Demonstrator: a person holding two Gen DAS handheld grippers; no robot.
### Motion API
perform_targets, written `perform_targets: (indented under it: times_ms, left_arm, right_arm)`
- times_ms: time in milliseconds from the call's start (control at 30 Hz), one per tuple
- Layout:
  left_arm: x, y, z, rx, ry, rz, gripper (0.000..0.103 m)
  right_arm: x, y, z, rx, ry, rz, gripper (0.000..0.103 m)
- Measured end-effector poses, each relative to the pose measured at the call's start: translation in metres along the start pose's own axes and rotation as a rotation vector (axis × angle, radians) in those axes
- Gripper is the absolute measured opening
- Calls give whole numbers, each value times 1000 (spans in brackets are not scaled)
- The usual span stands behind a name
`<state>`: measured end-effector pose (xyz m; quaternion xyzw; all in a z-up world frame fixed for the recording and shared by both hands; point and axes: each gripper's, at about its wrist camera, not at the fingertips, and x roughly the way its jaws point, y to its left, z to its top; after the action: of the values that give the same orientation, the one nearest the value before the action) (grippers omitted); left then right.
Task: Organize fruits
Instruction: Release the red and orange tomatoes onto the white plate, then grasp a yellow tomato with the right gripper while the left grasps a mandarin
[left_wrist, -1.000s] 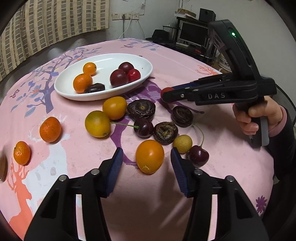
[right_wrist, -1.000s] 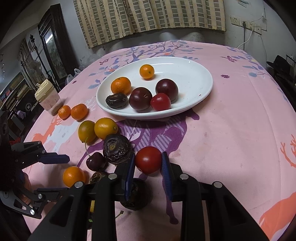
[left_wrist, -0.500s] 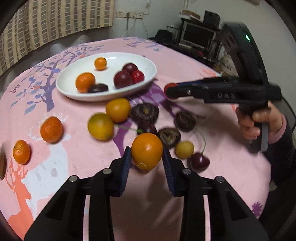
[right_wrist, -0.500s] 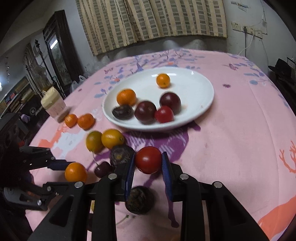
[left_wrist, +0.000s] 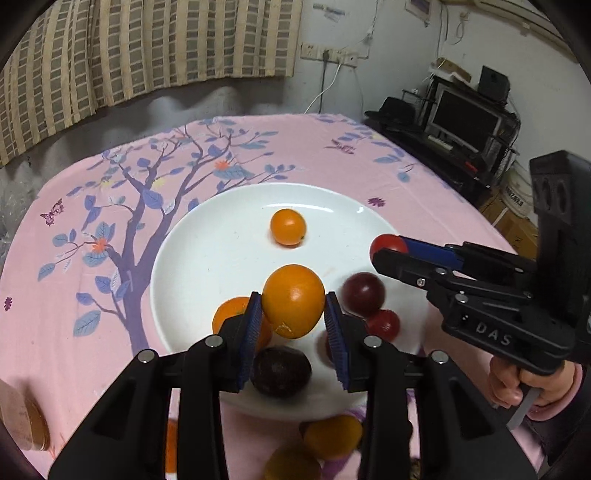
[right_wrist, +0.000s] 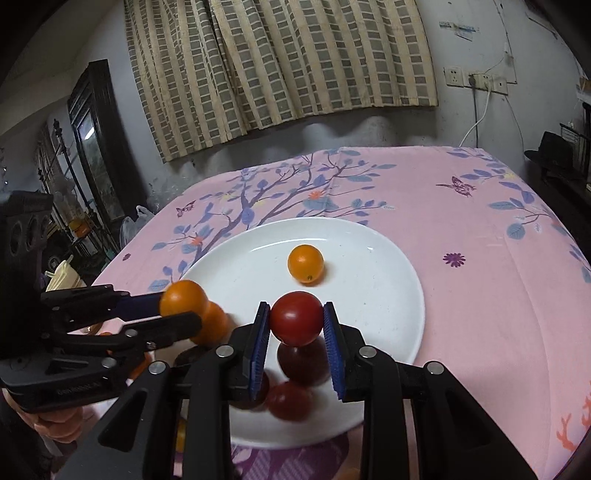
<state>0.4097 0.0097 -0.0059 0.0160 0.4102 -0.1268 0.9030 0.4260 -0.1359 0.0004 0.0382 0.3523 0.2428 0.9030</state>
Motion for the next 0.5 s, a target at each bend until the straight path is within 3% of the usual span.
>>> perform_targets:
  times_ms: [33, 100, 167, 300, 500]
  left_arm:
    - [6, 0, 2, -2, 18, 17, 35]
    - [5, 0, 1, -11, 13, 42, 69]
    - [-10, 1, -3, -2, -58, 61, 82]
    - [-53, 8, -18, 14, -137, 105, 94]
    - [-94, 48, -53, -94, -145, 149, 96]
  right_arm:
    - [3, 0, 1, -8, 0, -1, 31]
    - [1, 0, 1, -3, 1, 11, 46]
    - [-9, 3, -1, -8, -10, 12, 51]
    - [-36, 18, -6, -39, -39, 24, 59]
    - [-51, 57, -30, -119, 24, 88, 59]
